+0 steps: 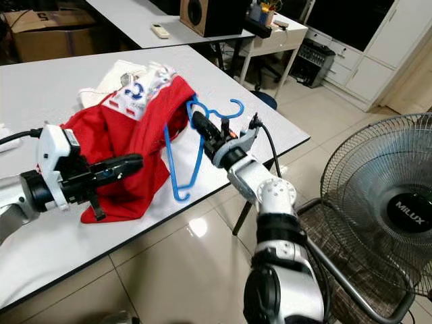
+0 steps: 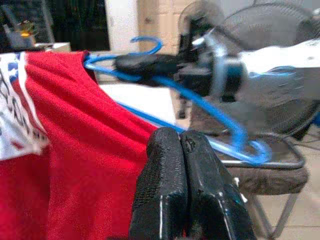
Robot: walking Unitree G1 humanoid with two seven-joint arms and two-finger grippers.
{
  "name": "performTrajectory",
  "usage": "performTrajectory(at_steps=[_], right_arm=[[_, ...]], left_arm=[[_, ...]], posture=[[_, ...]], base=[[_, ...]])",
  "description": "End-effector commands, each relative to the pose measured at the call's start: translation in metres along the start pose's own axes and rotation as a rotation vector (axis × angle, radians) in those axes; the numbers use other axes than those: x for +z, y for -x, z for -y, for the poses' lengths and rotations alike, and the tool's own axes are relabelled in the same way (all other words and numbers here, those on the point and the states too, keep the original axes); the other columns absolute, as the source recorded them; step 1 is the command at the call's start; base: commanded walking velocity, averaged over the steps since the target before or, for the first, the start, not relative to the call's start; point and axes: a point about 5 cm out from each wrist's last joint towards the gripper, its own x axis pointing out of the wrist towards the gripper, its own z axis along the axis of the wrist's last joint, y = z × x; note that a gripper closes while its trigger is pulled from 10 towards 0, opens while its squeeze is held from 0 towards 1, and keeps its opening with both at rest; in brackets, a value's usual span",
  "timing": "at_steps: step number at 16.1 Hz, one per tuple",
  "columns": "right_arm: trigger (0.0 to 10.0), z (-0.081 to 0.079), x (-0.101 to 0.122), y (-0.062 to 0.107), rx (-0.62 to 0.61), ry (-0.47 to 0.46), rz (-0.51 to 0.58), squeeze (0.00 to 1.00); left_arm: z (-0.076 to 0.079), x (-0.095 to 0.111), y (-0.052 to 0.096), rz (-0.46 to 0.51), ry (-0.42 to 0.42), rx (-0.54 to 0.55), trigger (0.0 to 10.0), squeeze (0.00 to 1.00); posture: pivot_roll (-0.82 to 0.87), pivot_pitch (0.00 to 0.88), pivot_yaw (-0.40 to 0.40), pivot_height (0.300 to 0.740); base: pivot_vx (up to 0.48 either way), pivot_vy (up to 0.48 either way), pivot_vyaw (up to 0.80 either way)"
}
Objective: Hang hanger
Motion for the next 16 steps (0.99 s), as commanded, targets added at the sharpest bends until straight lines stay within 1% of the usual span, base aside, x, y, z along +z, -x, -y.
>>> performTrajectory(at_steps=[1,2,3,4,6,7,9,10,11,12,13,14,15,16], right_arm=[[10.0,-0.010,0.010,-0.006,0.026,-0.009,0.085,0.00],[10.0,-0.010,0.009,-0.011,0.016,-0.016,0.107,0.00],[10.0,-0.010,0.011,-0.015,0.007,-0.048,0.142,0.00],[10.0,-0.012,0.012,-0.018,0.015,-0.089,0.161,0.00],[10.0,-0.021,0.013,-0.029,0.051,-0.151,0.180,0.00],[10.0,-0.023,0.013,-0.030,0.059,-0.166,0.191,0.00],[10.0,-0.024,0.015,-0.034,0.060,-0.232,0.225,0.00],[10.0,-0.024,0.015,-0.035,0.059,-0.242,0.228,0.00],[10.0,-0.025,0.015,-0.036,0.058,-0.230,0.227,0.00],[10.0,-0.026,0.011,-0.041,0.043,-0.177,0.220,0.00],[10.0,-0.027,0.009,-0.044,0.034,-0.166,0.221,0.00],[10.0,-0.027,0.008,-0.046,0.031,-0.172,0.228,0.00],[10.0,-0.029,0.007,-0.048,0.032,-0.195,0.234,0.00],[10.0,-0.031,0.003,-0.051,0.031,-0.175,0.213,0.00]], left_arm=[[0.009,0.003,-0.003,0.020,0.013,-0.057,0.0,0.00],[0.011,0.004,-0.005,0.043,0.034,-0.064,0.0,0.00],[0.012,0.004,-0.007,0.057,0.049,-0.070,0.0,0.00],[0.013,0.004,-0.007,0.055,0.053,-0.071,0.0,0.00],[0.012,-0.002,-0.011,0.037,0.069,-0.049,0.0,0.00],[0.013,-0.002,-0.012,0.039,0.073,-0.052,0.0,0.00],[0.018,-0.002,-0.015,0.042,0.080,-0.070,0.0,0.00],[0.019,-0.002,-0.015,0.042,0.080,-0.073,0.0,0.00],[0.019,-0.001,-0.016,0.051,0.082,-0.075,0.0,0.00],[0.021,0.006,-0.018,0.111,0.104,-0.081,0.0,0.00],[0.023,0.013,-0.021,0.159,0.123,-0.096,0.0,0.00],[0.027,0.016,-0.025,0.182,0.133,-0.117,0.0,0.00],[0.029,0.018,-0.029,0.187,0.136,-0.127,0.0,0.00],[0.030,0.017,-0.032,0.182,0.135,-0.130,0.0,0.00]], posture=[[0.04,0.000,-0.151,0.740],[0.04,0.000,-0.150,0.740],[0.04,0.000,-0.150,0.740],[0.04,0.000,-0.151,0.740],[0.03,0.000,-0.153,0.740],[0.03,0.000,-0.154,0.740],[0.04,0.000,-0.165,0.740],[0.04,0.000,-0.165,0.740],[0.04,0.000,-0.168,0.740],[0.05,0.000,-0.173,0.740],[0.05,0.000,-0.179,0.740],[0.05,0.000,-0.181,0.740],[0.05,0.000,-0.181,0.740],[0.06,0.000,-0.184,0.740]], base=[[0.000,0.000,0.00],[0.000,0.000,0.00],[0.000,0.000,0.00],[0.000,0.000,0.00],[0.000,0.000,0.00],[0.000,0.000,0.00],[0.000,0.000,0.00],[0.000,0.000,0.00],[0.000,0.000,0.00],[0.000,0.000,0.00],[0.000,0.000,0.00],[0.000,0.000,0.00],[0.000,0.000,0.00],[0.000,0.000,0.00]])
